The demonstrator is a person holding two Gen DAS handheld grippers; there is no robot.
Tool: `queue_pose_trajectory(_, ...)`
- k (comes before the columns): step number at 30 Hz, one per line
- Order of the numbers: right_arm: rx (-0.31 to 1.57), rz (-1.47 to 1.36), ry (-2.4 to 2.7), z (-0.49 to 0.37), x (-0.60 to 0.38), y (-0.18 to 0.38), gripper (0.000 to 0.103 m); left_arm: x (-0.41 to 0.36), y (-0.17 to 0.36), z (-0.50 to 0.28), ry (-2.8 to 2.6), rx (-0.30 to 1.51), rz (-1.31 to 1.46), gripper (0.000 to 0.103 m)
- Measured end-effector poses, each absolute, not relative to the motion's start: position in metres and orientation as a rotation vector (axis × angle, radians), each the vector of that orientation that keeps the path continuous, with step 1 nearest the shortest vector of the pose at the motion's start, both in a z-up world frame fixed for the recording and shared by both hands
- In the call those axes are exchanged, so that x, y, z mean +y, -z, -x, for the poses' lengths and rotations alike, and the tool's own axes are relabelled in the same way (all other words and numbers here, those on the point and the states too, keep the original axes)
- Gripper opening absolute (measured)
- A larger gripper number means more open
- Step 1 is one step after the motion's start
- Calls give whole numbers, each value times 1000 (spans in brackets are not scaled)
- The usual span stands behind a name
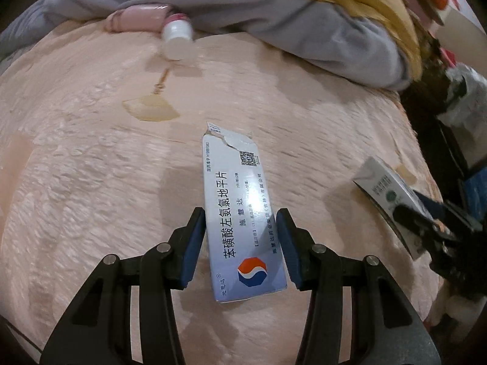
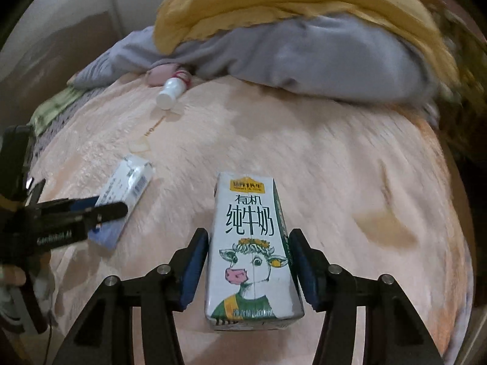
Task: Collect trash
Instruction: 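Carry the milk carton and medicine box over the white bucket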
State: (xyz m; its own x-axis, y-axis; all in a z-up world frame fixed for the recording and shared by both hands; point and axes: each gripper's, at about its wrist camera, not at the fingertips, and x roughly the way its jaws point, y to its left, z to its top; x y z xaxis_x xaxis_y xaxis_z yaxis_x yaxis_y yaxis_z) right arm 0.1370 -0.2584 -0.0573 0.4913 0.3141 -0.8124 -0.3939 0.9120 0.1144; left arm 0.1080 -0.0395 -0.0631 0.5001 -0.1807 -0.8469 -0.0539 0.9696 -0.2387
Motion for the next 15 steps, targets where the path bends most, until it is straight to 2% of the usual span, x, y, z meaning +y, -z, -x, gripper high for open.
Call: queue_pose_trajectory(15,924,-94,-295,-59,-348,44,53,-137,33,-86,207,988,75,46)
